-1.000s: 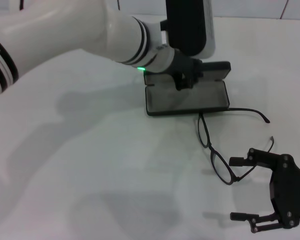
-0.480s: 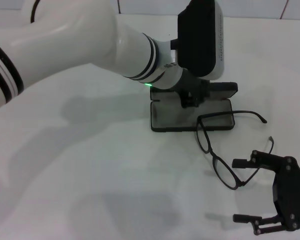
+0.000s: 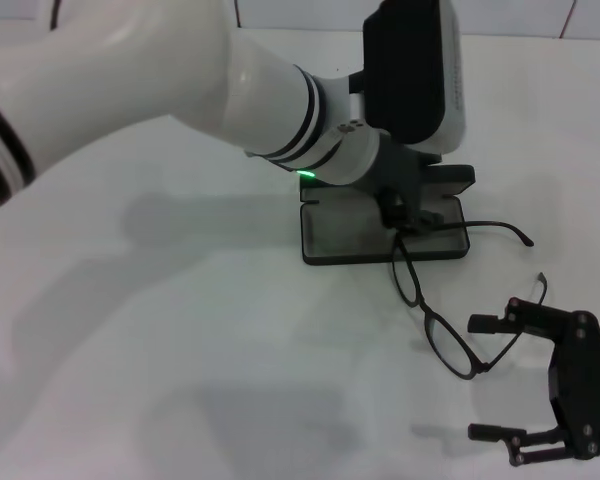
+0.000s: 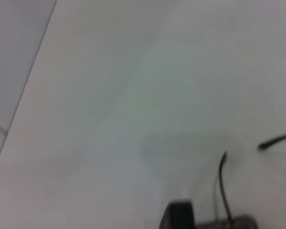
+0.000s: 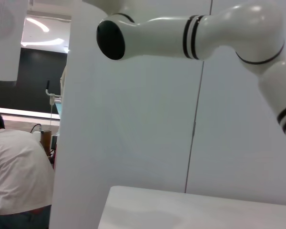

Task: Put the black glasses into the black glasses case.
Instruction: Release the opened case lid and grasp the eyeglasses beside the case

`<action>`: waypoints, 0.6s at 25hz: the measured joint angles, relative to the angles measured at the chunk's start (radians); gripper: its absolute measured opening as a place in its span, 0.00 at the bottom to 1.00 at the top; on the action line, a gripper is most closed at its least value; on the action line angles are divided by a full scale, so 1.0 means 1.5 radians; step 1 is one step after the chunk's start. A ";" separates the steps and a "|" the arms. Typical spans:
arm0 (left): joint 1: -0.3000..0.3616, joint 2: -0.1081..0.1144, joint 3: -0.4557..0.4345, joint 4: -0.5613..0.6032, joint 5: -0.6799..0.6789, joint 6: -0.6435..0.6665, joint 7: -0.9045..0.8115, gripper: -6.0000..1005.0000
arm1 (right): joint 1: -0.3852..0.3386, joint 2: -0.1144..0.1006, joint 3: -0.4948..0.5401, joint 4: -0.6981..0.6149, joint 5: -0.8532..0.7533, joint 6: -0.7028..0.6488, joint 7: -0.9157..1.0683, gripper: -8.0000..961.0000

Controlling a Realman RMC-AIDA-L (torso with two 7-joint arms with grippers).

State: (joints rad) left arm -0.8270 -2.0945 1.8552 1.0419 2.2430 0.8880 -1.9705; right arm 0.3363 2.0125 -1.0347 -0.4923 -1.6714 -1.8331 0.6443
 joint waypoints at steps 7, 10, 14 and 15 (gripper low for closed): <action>0.098 0.000 -0.022 0.108 -0.103 0.003 0.061 0.64 | 0.004 0.002 0.059 0.000 0.001 -0.007 0.027 0.91; 0.163 -0.001 -0.059 0.133 -0.219 0.001 0.132 0.67 | 0.008 0.001 0.071 -0.018 0.001 -0.009 0.039 0.91; 0.241 0.000 -0.118 0.100 -0.442 0.003 0.268 0.68 | 0.009 0.001 0.094 -0.072 0.007 -0.010 0.099 0.91; 0.254 0.000 -0.131 0.084 -0.486 0.005 0.292 0.68 | 0.012 0.001 0.102 -0.096 0.009 -0.010 0.146 0.91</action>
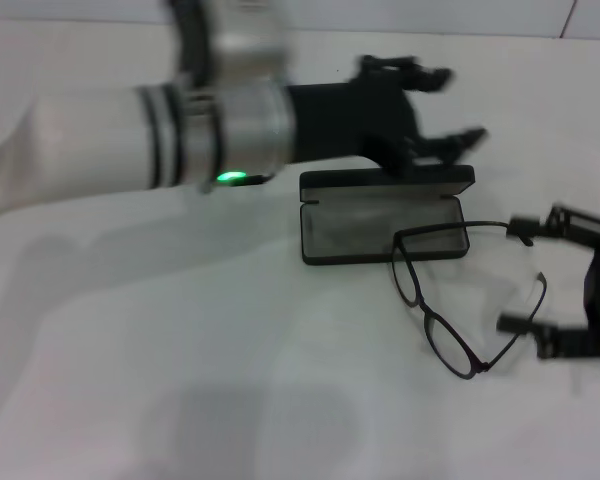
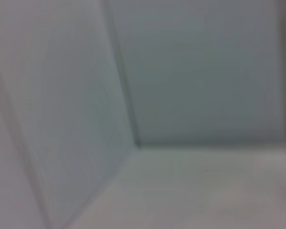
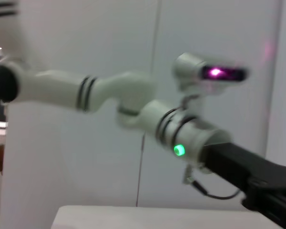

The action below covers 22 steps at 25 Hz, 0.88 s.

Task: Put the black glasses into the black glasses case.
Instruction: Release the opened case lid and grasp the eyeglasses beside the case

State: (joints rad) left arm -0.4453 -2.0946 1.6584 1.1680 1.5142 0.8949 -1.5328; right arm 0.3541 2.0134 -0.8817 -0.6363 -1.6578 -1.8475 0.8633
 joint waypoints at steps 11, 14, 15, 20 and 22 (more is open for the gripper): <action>0.043 0.001 -0.100 -0.236 -0.287 0.020 0.191 0.68 | 0.027 0.001 -0.105 -0.344 -0.126 0.102 0.547 0.90; 0.039 0.001 -0.112 -0.253 -0.289 0.025 0.200 0.68 | 0.047 0.000 -0.155 -0.442 -0.200 0.127 0.739 0.90; 0.038 0.001 -0.112 -0.254 -0.289 0.025 0.204 0.68 | 0.058 0.000 -0.169 -0.470 -0.230 0.127 0.802 0.91; 0.036 0.002 -0.113 -0.262 -0.286 0.026 0.228 0.68 | 0.124 0.000 -0.258 -0.548 -0.374 0.114 1.023 0.89; 0.035 0.002 -0.112 -0.263 -0.286 0.027 0.232 0.68 | 0.158 0.001 -0.294 -0.551 -0.423 0.106 1.088 0.89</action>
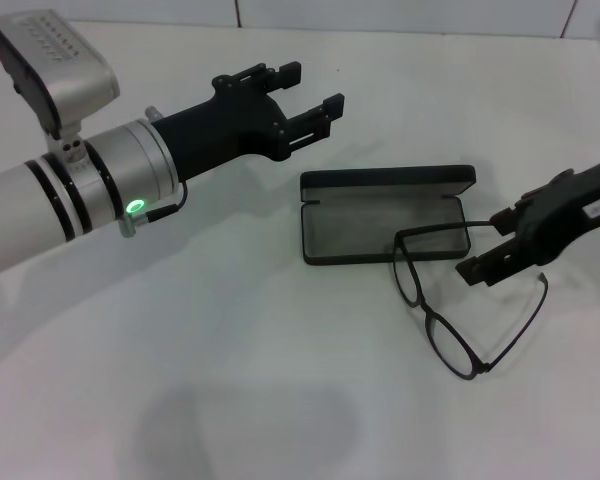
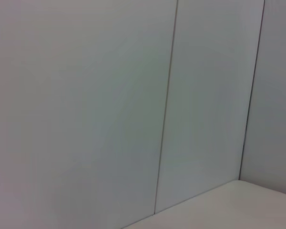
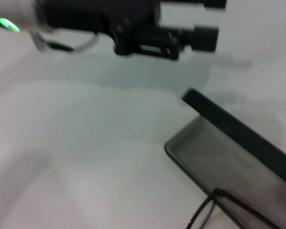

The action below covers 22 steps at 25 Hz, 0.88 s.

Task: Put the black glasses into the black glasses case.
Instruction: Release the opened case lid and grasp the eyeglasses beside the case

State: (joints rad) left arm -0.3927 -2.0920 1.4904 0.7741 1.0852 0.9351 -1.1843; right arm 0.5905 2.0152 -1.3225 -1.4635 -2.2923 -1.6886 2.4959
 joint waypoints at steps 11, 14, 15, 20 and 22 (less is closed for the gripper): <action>-0.019 0.002 0.000 0.000 0.024 -0.005 0.005 0.68 | 0.095 0.007 -0.132 0.036 -0.108 0.045 0.183 0.89; -0.019 0.003 0.000 0.003 0.026 -0.003 0.000 0.68 | 0.093 0.007 -0.178 0.041 -0.114 0.073 0.209 0.89; -0.020 0.004 -0.001 0.003 0.027 -0.003 -0.003 0.68 | 0.093 0.007 -0.187 0.041 -0.115 0.078 0.214 0.89; -0.031 0.005 -0.001 0.004 0.056 -0.006 -0.031 0.68 | 0.088 0.008 -0.228 0.051 -0.115 0.110 0.227 0.89; -0.034 0.005 -0.001 0.004 0.069 -0.009 -0.038 0.68 | 0.087 0.009 -0.233 0.056 -0.114 0.118 0.227 0.89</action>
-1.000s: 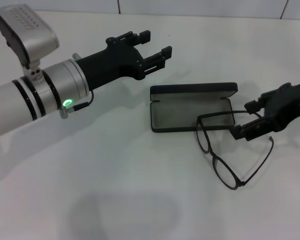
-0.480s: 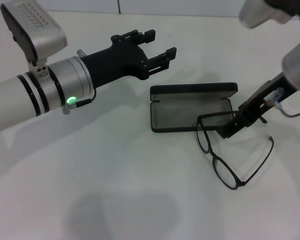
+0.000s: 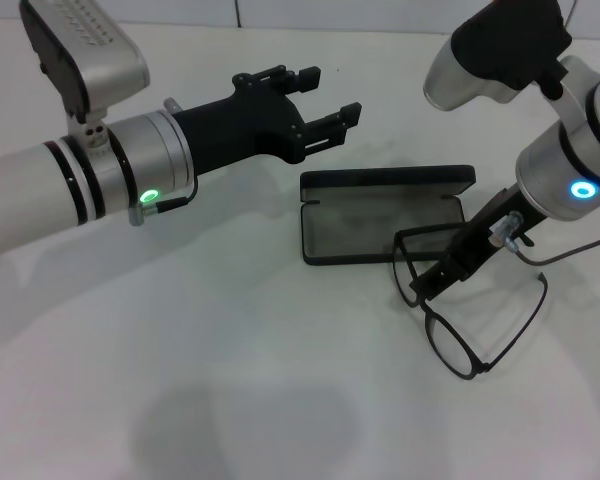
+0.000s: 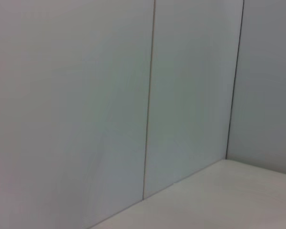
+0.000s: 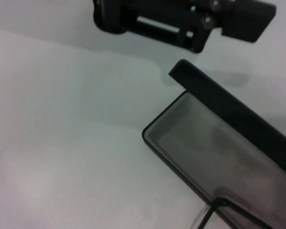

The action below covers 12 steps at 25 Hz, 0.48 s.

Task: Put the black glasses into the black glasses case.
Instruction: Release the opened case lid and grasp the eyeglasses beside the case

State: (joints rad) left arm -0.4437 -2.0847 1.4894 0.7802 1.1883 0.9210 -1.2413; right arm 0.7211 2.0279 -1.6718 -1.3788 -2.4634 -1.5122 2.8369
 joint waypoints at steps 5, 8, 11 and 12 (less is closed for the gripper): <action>-0.001 0.000 -0.001 0.000 0.006 -0.004 -0.002 0.68 | -0.001 0.000 0.001 -0.001 0.001 0.004 0.001 0.89; -0.001 0.000 -0.011 0.000 0.007 -0.003 -0.002 0.68 | -0.001 0.000 -0.001 -0.006 0.003 -0.003 0.001 0.89; 0.001 0.000 -0.029 0.000 0.008 0.000 -0.003 0.68 | -0.001 0.000 -0.003 -0.009 0.006 -0.007 0.001 0.89; 0.003 0.000 -0.036 0.000 0.008 0.001 -0.003 0.68 | -0.001 0.000 -0.002 -0.010 0.007 -0.006 0.001 0.89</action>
State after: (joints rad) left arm -0.4395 -2.0845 1.4355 0.7807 1.1999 0.9227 -1.2466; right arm 0.7200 2.0279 -1.6755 -1.3942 -2.4525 -1.5219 2.8385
